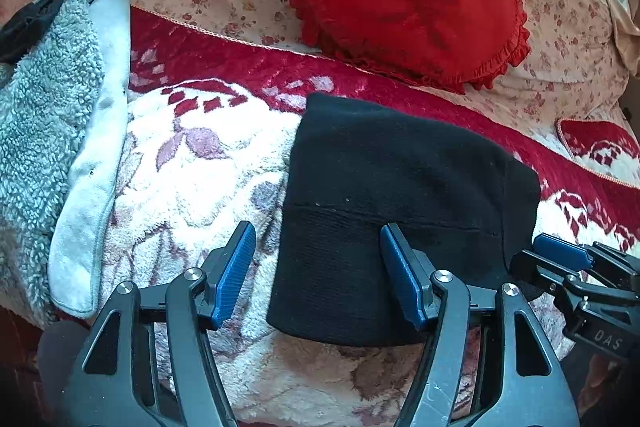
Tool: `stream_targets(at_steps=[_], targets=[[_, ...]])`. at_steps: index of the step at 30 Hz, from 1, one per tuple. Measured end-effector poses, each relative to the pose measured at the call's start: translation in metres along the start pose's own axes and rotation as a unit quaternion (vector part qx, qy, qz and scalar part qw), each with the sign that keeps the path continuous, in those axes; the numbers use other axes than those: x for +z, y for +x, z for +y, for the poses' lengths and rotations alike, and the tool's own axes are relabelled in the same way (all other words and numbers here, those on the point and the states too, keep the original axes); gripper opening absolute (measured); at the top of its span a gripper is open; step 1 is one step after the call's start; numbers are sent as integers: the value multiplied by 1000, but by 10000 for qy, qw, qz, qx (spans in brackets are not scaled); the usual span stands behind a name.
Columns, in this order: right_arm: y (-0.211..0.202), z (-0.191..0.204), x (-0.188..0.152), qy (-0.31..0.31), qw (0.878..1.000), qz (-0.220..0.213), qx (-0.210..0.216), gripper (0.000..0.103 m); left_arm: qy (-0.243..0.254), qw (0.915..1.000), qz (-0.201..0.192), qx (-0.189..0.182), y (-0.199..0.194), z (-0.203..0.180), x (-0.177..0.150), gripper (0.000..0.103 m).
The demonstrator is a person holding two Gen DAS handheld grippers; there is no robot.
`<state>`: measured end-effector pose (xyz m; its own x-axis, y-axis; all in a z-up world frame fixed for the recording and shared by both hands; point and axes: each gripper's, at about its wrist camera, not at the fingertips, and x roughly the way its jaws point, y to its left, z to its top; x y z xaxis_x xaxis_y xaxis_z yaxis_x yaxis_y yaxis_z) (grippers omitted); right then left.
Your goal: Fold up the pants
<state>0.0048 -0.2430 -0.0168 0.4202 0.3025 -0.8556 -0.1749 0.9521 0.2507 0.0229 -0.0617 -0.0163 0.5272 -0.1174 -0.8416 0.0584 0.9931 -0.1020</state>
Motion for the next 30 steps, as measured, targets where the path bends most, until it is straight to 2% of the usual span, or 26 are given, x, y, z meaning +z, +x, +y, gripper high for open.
stream_targets(at_steps=[3,5,10,13,15,24,27,30], targets=[[2,-13,0,229,9997,-12,3,48,-96,9999,51,-93,1,5,3,65],[3,-17,1,300,9995,16,33,50,-165,9997,99,-172,3,8,4,69],[7,-22,3,409,9991,29,102,60,-226,9991,158,-314,5,11,5,71],[12,-25,3,516,9985,69,195,63,-262,9981,226,-506,8,16,7,71],[14,-28,3,590,9979,73,270,65,-366,9963,332,-708,12,23,9,76],[34,-46,3,1023,9908,76,880,71,-463,9910,501,-1148,27,25,14,79],[41,-52,2,1206,9863,38,1127,72,-375,9913,547,-1141,34,19,15,80],[43,-52,3,1205,9855,1,1197,73,-289,9921,527,-1103,38,11,16,80]])
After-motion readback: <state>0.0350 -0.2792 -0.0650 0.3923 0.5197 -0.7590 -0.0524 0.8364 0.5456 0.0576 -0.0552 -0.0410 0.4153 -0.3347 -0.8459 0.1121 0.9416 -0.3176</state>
